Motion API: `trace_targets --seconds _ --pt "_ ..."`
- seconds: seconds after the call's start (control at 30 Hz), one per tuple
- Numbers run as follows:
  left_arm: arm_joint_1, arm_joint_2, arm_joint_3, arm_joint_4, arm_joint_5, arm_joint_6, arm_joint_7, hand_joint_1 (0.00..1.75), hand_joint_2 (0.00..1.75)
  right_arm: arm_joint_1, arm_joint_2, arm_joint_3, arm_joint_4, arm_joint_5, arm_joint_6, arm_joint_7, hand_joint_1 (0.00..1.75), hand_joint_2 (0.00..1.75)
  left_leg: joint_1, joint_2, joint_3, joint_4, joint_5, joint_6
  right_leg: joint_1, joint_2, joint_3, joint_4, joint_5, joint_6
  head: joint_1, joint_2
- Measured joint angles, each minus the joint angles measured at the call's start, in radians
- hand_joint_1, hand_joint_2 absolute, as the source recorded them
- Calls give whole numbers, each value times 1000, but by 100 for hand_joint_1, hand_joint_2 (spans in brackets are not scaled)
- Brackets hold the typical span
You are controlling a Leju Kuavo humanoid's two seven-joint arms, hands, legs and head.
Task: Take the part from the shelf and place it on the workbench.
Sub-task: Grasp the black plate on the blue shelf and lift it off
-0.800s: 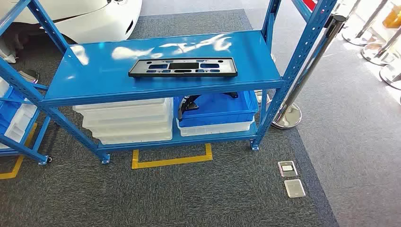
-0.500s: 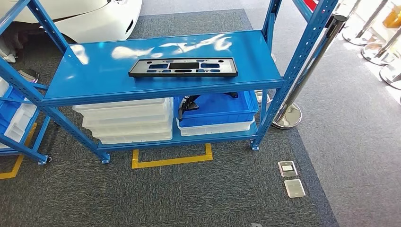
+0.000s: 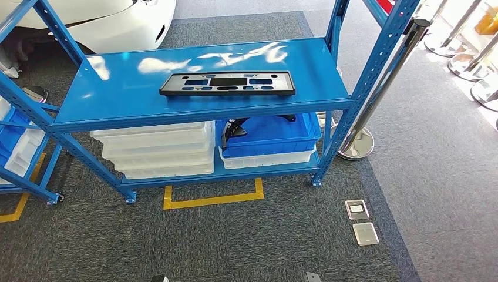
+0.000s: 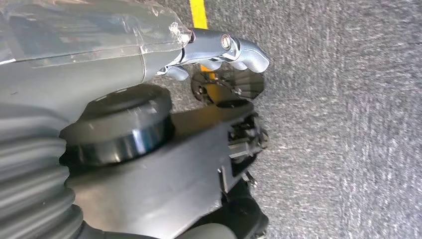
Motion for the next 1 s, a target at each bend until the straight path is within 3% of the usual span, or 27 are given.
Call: trace_targets --seconds 0.33,0.6,0.77,1.0 --pt "-67 -27 -176 15 153 86 -39 0 0 -50 1 155 28 -194 -107 -24 0 0 2 1 0 1 0 0 1 2 0 0 0 0 0 0" --pt "-109 -39 -303 26 259 149 -77 0 0 -138 16 289 43 -319 -203 -113 0 0 2 3 1 2 0 0 1 1 0 0 1 0 -3 0" --pt "-119 -41 -361 32 302 172 -93 0 0 -231 -74 347 30 -318 -226 -110 0 0 1 3 -1 4 0 0 1 1 0 0 2 1 -3 0" --pt "-129 -42 -419 39 354 204 -103 0 0 -367 -195 395 -50 -225 -233 -39 0 0 0 3 -3 8 0 0 0 1 0 0 5 6 1 0"
